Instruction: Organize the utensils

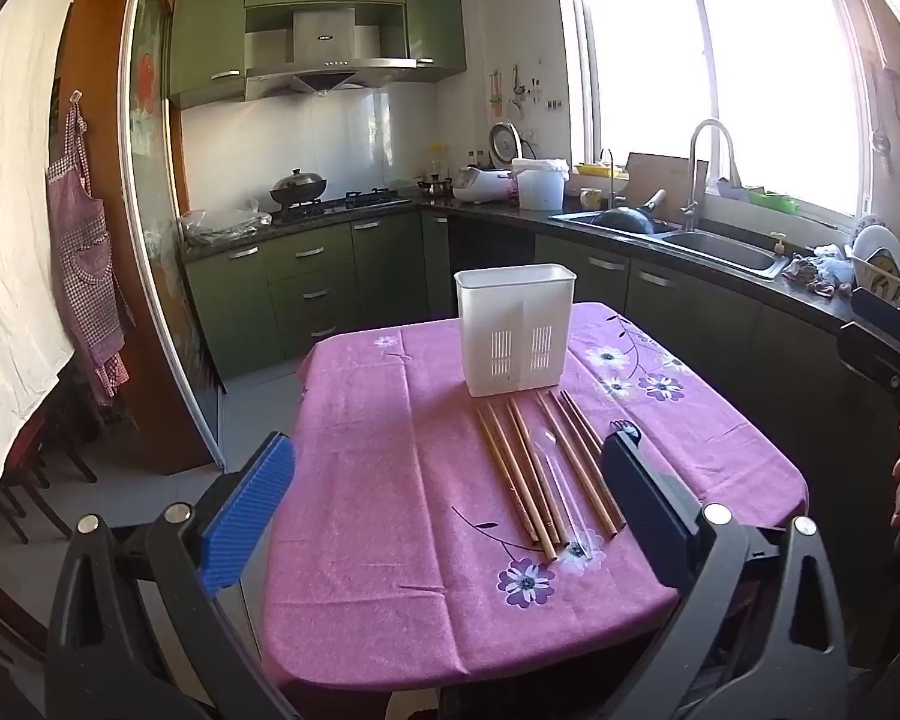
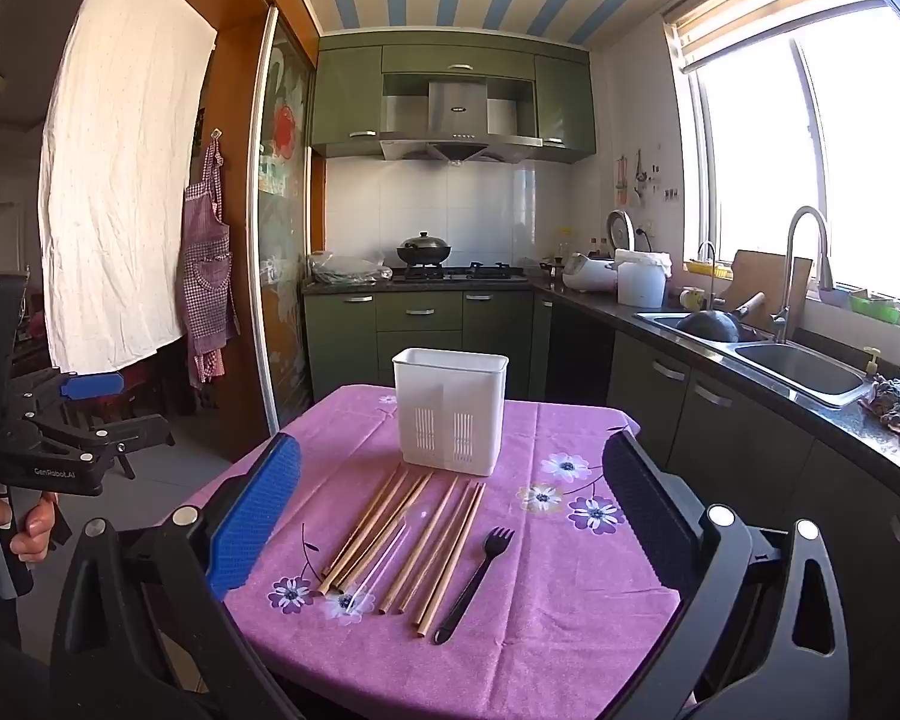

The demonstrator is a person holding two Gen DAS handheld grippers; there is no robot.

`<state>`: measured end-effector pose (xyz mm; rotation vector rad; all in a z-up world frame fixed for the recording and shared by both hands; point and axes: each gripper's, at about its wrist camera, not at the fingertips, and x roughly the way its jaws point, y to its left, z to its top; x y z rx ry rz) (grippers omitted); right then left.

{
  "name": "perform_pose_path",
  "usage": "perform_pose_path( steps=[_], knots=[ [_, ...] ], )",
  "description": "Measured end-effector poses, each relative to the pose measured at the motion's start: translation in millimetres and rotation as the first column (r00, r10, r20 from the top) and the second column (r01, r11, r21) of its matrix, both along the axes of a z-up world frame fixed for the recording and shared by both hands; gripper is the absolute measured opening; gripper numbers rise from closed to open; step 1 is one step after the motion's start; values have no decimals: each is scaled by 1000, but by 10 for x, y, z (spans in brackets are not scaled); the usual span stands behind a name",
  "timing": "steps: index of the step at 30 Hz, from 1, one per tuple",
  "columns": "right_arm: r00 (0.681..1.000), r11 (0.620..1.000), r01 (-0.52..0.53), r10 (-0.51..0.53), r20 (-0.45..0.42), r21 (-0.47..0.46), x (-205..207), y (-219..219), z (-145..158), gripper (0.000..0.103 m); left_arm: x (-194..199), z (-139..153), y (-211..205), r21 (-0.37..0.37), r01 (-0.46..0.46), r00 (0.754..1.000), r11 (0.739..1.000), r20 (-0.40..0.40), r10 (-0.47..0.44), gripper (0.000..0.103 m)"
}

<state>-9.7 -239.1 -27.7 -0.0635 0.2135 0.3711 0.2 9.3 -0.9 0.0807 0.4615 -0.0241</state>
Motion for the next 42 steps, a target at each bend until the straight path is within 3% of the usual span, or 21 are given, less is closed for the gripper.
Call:
perform_pose_path(
  steps=[42],
  knots=[
    [1000, 1000, -3, 3, -6, 1, 20, 60, -39, 99, 7, -137, -29, 2, -3, 1000, 1000, -26, 3, 97]
  ],
)
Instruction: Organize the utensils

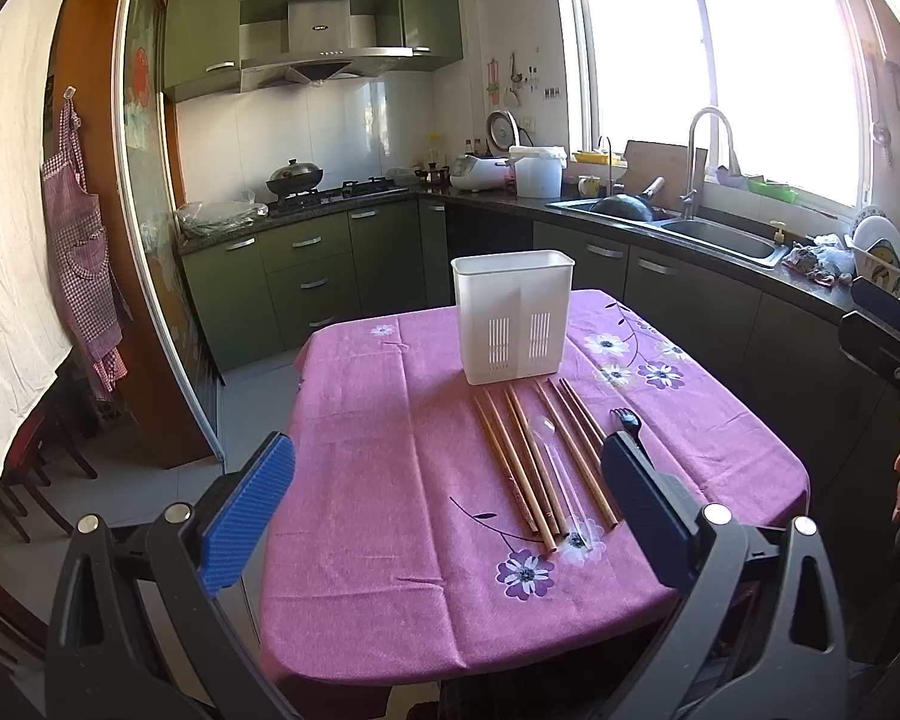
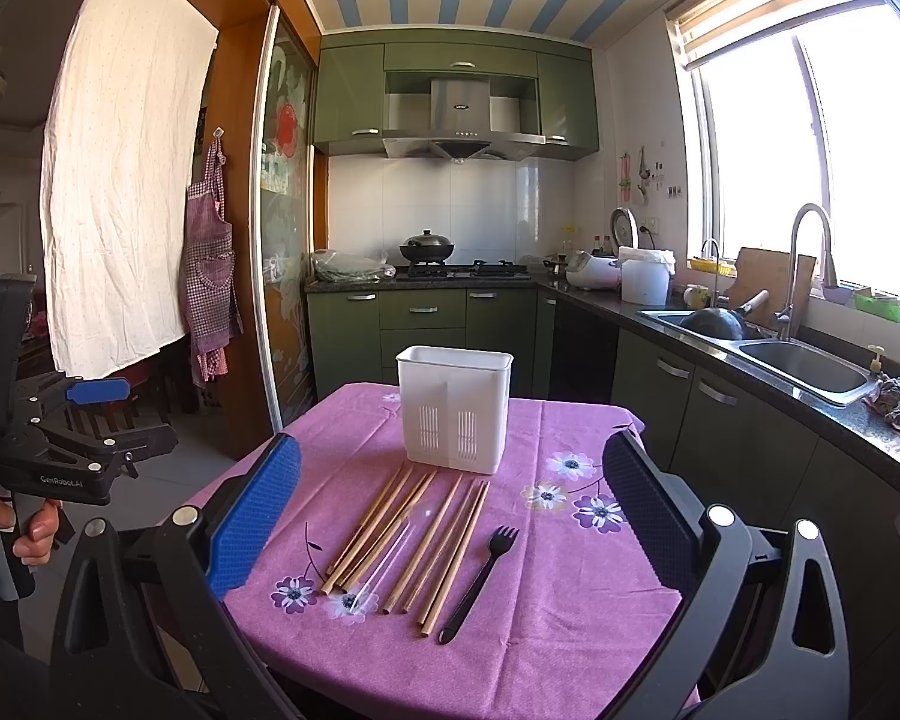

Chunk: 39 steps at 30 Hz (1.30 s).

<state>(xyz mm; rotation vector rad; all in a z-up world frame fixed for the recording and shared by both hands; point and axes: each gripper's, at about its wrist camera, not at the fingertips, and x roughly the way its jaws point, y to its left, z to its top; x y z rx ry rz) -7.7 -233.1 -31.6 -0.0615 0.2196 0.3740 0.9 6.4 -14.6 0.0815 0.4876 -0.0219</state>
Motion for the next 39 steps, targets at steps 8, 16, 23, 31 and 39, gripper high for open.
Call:
perform_pose_path(
  steps=[8, 16, 23, 31, 39],
  knots=[
    [1000, 1000, -6, 6, -7, -1, 2, 24, -23, 99, 47, -12, 18, 0, -4, 1000, 1000, -9, 4, 97],
    [1000, 1000, -5, 5, -11, 1, 13, 16, -22, 99, 50, -26, 30, 2, -3, 1000, 1000, -16, 3, 97],
    [1000, 1000, -5, 5, -13, 0, 18, 16, -30, 99, 31, -62, 55, 4, -3, 1000, 1000, -20, 3, 97],
    [1000, 1000, -4, 4, -19, -1, 44, 5, -50, 99, 52, -45, 25, 4, -5, 1000, 1000, -21, 5, 97],
    [999, 1000, 4, -5, -52, -15, 160, 6, -96, 99, 161, -122, -15, 12, -4, 999, 1000, -54, 4, 97]
  ],
)
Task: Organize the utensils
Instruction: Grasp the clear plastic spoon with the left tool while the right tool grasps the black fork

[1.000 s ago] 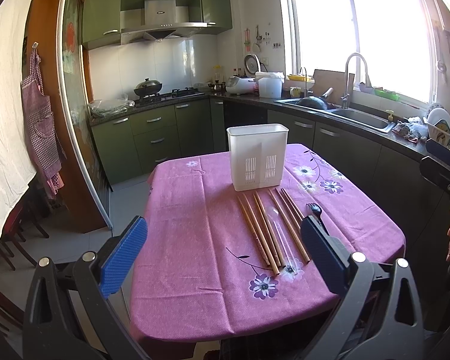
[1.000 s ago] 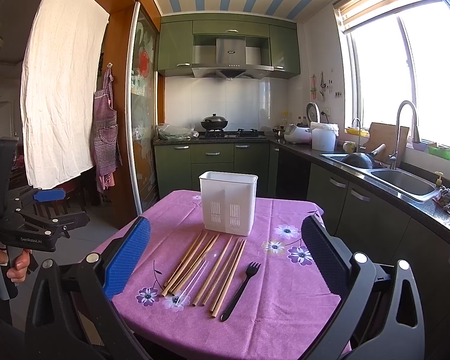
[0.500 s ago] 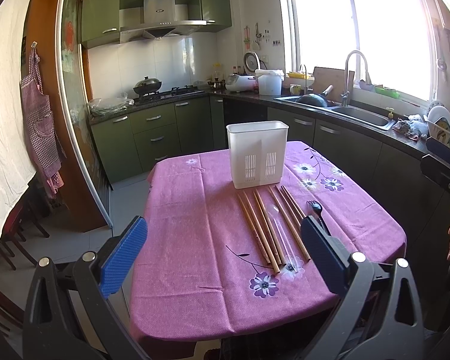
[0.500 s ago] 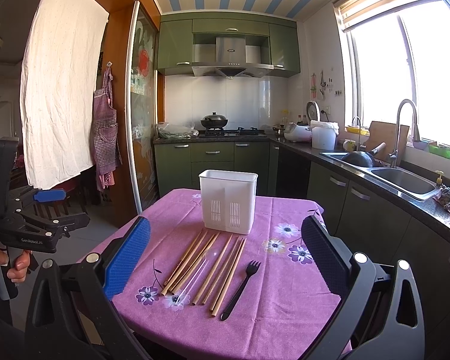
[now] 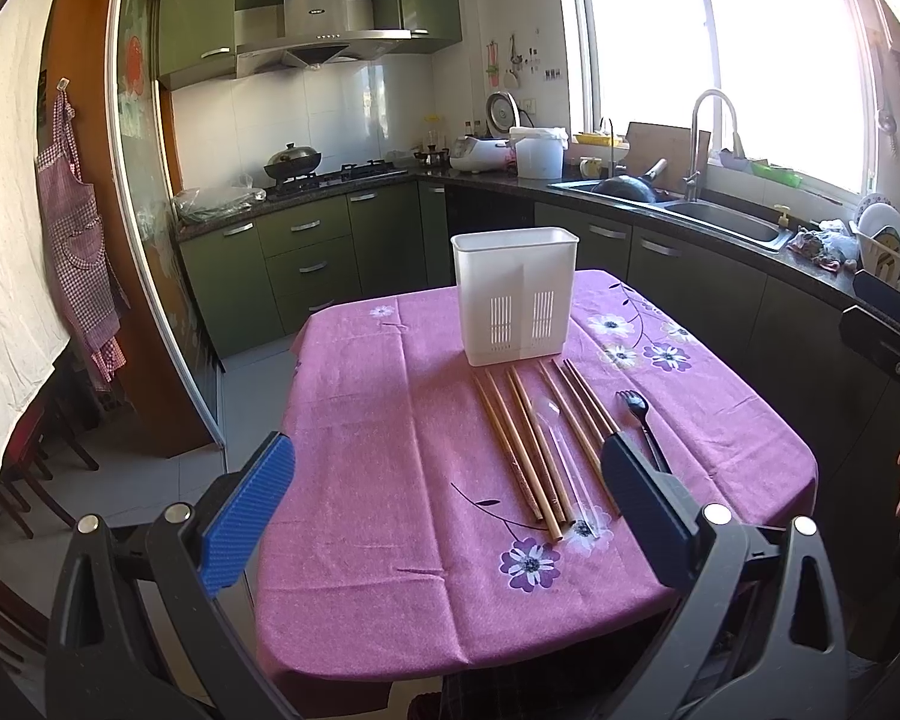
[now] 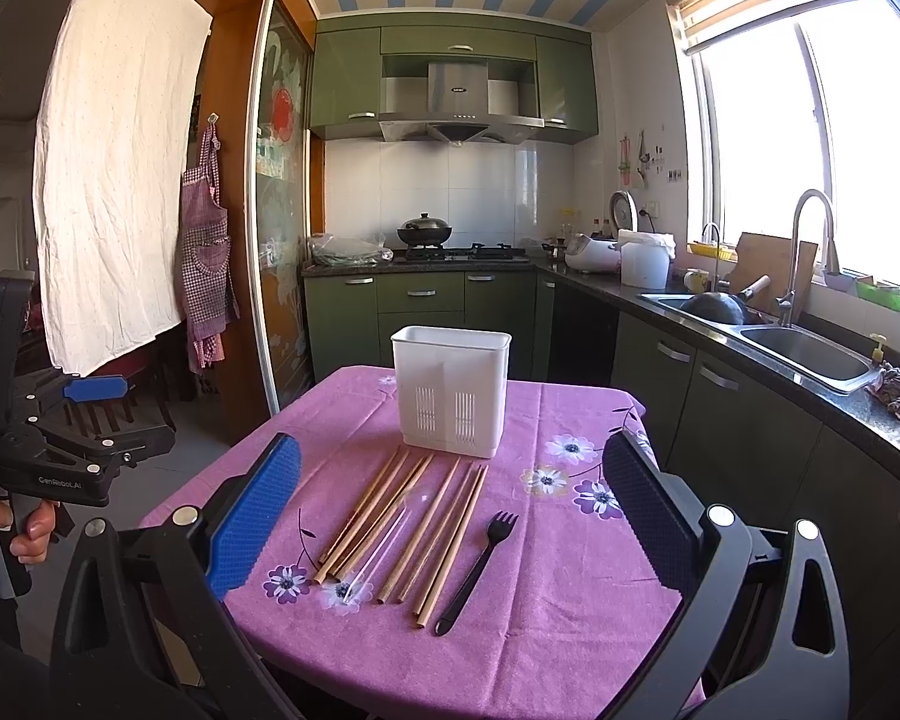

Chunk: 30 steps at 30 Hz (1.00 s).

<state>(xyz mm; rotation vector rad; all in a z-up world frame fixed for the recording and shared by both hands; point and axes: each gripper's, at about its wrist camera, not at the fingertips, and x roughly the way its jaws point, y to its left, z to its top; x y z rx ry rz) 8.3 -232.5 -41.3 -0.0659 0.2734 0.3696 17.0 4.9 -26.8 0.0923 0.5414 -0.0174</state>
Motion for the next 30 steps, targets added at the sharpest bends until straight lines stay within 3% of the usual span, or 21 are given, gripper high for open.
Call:
perform_pose_path(
  steps=[7, 14, 20, 24, 26, 28, 30],
  knots=[
    [997, 1000, -1, -1, -77, -23, 376, -2, -90, 99, 358, -165, 31, 0, -16, 997, 1000, -78, 16, 97],
    [966, 998, -35, 18, -259, -61, 1150, 45, -226, 99, 1072, -428, -9, 27, -25, 972, 999, -235, 31, 97],
    [887, 990, -97, 42, -460, -97, 1805, 97, -435, 99, 1672, -607, -177, -68, 30, 914, 997, -402, -55, 97],
    [789, 995, -75, 15, -614, -72, 2171, -30, -648, 99, 1972, -735, -445, -94, 78, 864, 992, -490, -115, 94],
    [748, 996, -69, 17, -663, -52, 2315, -95, -724, 99, 2083, -823, -603, -85, 98, 834, 992, -537, -129, 77],
    [734, 997, -55, -2, -679, -61, 2400, -166, -776, 99, 2183, -924, -735, -85, 111, 800, 990, -584, -140, 72],
    [727, 997, -43, -13, -687, -65, 2467, -219, -813, 97, 2267, -1010, -835, -74, 107, 780, 991, -612, -130, 66]
  ],
)
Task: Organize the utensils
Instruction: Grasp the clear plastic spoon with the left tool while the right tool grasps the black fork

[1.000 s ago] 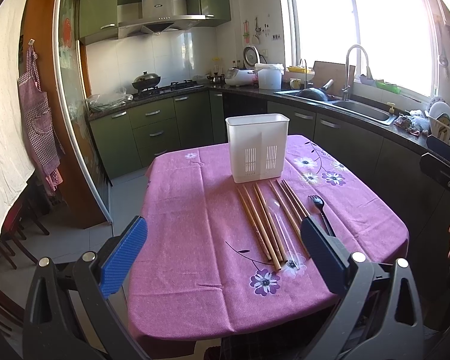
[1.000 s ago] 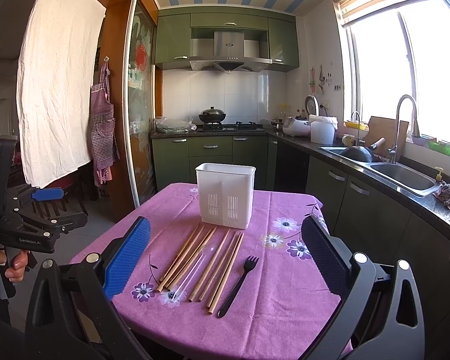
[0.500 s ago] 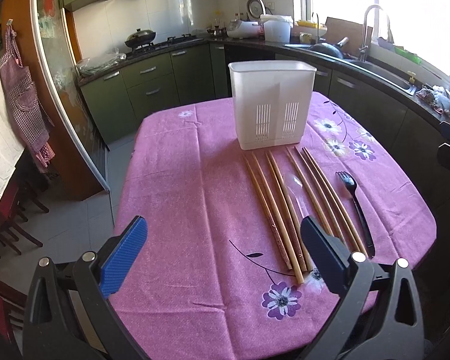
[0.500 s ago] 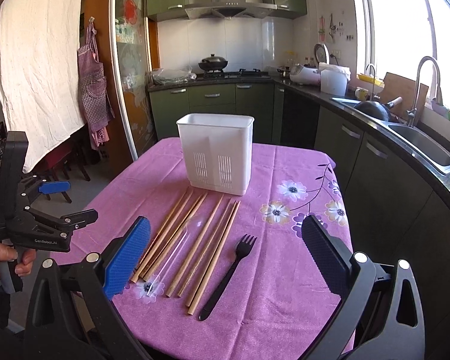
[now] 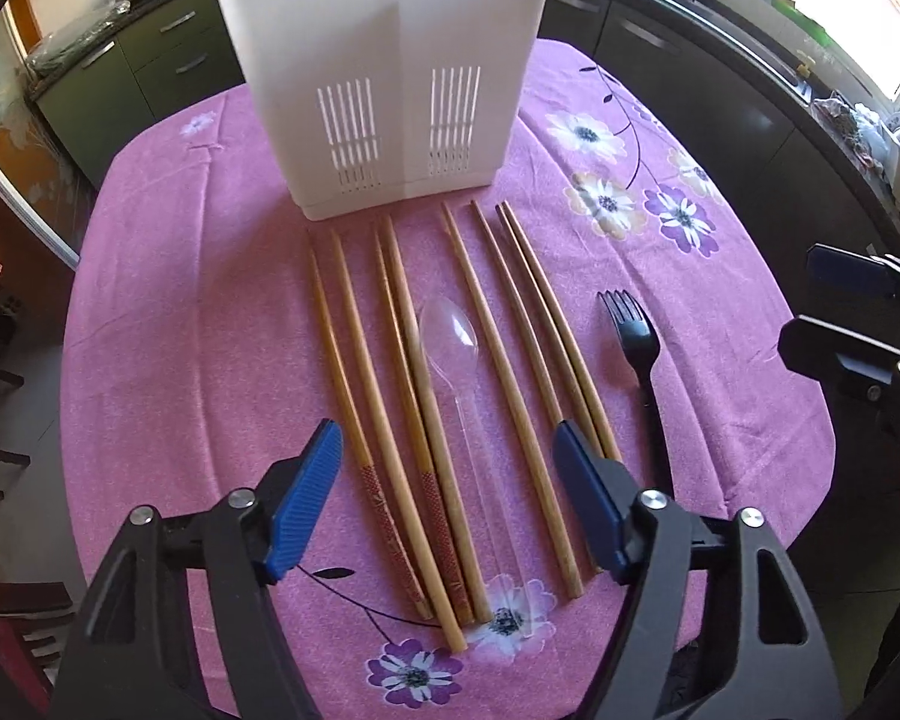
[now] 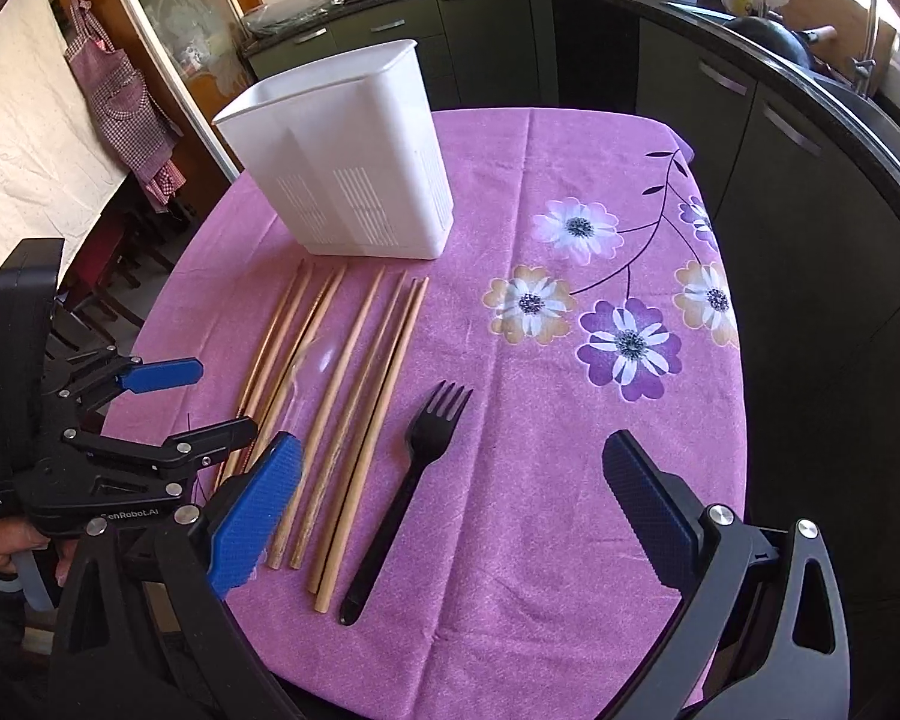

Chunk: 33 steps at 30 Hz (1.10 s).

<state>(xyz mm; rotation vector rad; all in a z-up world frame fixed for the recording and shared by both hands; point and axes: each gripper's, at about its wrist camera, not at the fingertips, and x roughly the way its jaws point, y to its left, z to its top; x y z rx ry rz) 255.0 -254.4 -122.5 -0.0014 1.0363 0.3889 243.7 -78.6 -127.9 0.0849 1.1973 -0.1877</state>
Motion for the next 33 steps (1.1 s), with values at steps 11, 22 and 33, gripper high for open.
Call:
perform_pose_path(
  steps=[11, 22, 33],
  knots=[
    [1000, 1000, -10, 10, -11, -7, 34, -63, -80, 48, 320, -372, -179, 5, -59, 987, 998, -151, 59, 25],
    [1000, 1000, -16, 16, -18, 0, 34, -124, -154, 38, 413, -380, -330, 47, -54, 985, 997, -159, 61, 21],
    [999, 1000, -20, 21, -37, 12, 60, -123, -218, 38, 480, -482, -295, 59, -52, 984, 997, -169, 61, 16]
  ],
)
